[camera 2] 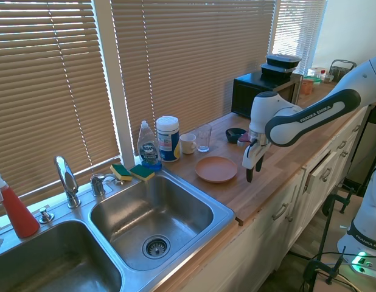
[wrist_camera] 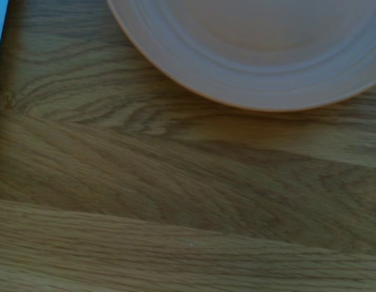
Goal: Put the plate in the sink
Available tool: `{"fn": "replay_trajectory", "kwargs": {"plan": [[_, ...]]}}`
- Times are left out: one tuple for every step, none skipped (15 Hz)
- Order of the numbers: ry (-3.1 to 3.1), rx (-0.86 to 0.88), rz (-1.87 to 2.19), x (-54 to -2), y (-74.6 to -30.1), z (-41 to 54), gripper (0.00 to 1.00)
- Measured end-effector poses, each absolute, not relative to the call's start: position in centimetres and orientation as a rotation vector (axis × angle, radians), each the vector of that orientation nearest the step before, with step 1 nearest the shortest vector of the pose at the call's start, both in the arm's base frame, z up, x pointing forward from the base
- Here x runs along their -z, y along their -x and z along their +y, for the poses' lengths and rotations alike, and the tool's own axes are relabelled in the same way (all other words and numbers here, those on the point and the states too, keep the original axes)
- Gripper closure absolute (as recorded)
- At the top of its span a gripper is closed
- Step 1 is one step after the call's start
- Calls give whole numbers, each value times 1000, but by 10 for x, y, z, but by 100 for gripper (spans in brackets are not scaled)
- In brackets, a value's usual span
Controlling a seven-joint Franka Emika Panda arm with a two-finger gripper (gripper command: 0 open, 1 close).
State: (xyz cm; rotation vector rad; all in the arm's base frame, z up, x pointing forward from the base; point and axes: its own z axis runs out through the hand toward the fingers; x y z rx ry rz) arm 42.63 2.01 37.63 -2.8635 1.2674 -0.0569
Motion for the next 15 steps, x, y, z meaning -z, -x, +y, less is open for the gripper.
{"fn": "replay_trajectory", "kwargs": {"plan": [[2864,56,1267,-376,-426,20,0],[2863,57,1267,-376,-427,20,0],[2861,65,1266,-379,-428,20,0],[2853,80,1264,-384,-432,21,0],[2839,99,1257,-393,-437,20,0],[2825,119,1250,-402,-444,18,0],[2809,137,1255,-409,-450,13,0],[2783,150,1277,-415,-458,3,0],[2753,159,1304,-419,-466,-11,0],[2723,168,1329,-421,-474,-25,0],[2689,179,1354,-421,-482,-41,0],[2656,182,1375,-418,-490,-55,0],[2622,174,1396,-414,-497,-65,0],[2588,165,1414,-408,-505,-76,0],[2562,150,1425,-401,-512,-85,0]]}}
